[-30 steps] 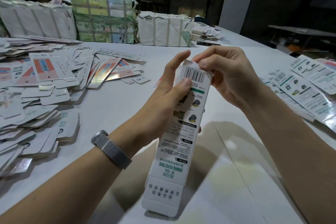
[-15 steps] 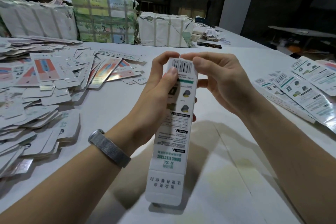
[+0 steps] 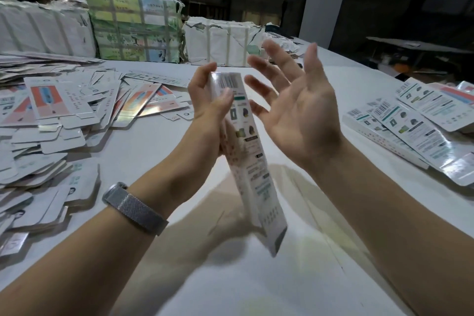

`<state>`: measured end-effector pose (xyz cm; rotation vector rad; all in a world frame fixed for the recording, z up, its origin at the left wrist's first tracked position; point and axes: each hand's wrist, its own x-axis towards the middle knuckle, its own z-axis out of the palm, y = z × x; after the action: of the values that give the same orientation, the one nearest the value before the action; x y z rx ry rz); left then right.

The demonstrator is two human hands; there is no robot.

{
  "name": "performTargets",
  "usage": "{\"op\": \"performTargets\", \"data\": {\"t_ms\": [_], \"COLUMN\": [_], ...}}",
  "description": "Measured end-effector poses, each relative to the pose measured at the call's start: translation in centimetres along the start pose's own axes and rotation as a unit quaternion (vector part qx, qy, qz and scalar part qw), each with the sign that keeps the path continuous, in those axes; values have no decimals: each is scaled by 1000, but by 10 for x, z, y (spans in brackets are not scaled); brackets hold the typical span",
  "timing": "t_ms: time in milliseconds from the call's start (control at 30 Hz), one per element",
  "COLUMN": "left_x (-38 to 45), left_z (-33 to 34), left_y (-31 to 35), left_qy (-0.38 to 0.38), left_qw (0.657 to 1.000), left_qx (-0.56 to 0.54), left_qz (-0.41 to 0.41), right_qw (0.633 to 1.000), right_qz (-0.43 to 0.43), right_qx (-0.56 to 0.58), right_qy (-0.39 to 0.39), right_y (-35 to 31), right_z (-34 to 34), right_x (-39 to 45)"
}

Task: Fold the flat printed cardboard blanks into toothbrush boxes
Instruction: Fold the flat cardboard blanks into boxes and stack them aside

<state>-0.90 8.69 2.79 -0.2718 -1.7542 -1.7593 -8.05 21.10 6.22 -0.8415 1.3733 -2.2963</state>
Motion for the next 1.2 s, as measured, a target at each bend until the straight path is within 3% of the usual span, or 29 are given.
{"op": "performTargets", "data": {"t_ms": [67,133,233,400,500,600,667,767,900,1033,1100,1200], "left_x": [-1,-4,-7,-3,0,0,0,0,1,1,3,7], "left_z": [4,3,1,-9,-10,-18,-25,-30,-32,-34,-37,-45], "left_y": [4,6,8,5,-3,-12,-16,-20,-20,-15,-12,-9], "left_qy": [-25,-39,-85,-119,-68,-53,-62,-76,-65,-60,-55,-46], "left_qw": [998,997,990,978,991,988,981,974,970,967,964,948], "left_qx": [-38,-66,-99,-113,12,94,129,153,160,179,197,272], "left_qz": [-34,-31,-54,-128,-115,-114,-128,-151,-171,-173,-172,-160], "right_qw": [998,997,941,868,778,663,632,583,614,572,635,808], "right_qz": [19,-9,-57,-75,-58,80,169,212,206,187,141,54], "right_qx": [65,-71,-330,-489,-625,-741,-744,-746,-704,-725,-680,-499], "right_qy": [-14,-26,-47,-38,20,67,135,242,290,336,339,310], "right_y": [0,4,9,-3,-9,-17,-24,-41,-45,-34,-29,-26], "right_z": [3,6,5,-15,-39,-83,-116,-158,-188,-192,-182,-145], "right_x": [-2,-6,-7,2,17,26,25,21,22,25,31,42]}}
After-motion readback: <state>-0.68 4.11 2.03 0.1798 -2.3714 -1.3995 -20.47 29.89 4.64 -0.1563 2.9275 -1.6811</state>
